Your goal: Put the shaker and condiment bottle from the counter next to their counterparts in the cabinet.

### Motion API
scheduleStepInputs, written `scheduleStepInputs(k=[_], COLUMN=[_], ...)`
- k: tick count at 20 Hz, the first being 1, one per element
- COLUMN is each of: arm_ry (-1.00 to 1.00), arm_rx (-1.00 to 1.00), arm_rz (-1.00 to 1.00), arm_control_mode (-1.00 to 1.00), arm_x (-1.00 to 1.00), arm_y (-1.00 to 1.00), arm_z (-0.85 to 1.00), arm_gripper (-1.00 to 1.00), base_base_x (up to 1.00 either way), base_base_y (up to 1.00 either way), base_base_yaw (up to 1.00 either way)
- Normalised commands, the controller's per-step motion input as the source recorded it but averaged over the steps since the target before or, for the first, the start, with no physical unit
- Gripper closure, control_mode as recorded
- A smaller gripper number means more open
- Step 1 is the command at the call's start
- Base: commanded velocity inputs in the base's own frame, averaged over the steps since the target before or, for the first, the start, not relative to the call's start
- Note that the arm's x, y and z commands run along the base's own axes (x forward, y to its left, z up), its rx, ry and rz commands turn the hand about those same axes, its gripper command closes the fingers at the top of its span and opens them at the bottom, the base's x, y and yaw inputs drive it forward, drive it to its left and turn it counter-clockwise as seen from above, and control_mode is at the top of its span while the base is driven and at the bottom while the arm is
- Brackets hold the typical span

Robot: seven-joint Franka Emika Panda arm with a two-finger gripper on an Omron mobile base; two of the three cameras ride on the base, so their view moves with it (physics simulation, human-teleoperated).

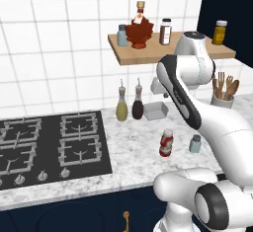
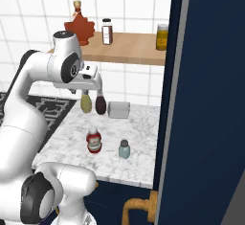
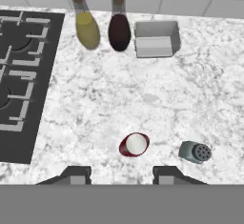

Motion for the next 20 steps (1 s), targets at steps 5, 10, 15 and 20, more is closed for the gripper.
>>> scheduleStepInputs(k=[5,10,15,20], arm_ry=[-0.16,-0.33,-0.21,-0.16], arm_rx=[0.06,0.05,-0.01,-0.01], arm_rz=[0.0,-0.12,-0.32,-0.51], arm_control_mode=[-1.0,-1.0,-1.0,-1.0], arm_x=[-0.33,-0.89,-0.67,-0.34], arm_y=[-0.03,0.0,0.27,0.44], arm_z=[0.0,-0.08,-0.22,-0.31], arm_gripper=[-1.0,-1.0,-1.0,-1.0], base_base_x=[0.0,0.0,0.0,0.0], base_base_y=[0.0,0.0,0.0,0.0], base_base_yaw=[0.0,0.0,0.0,0.0])
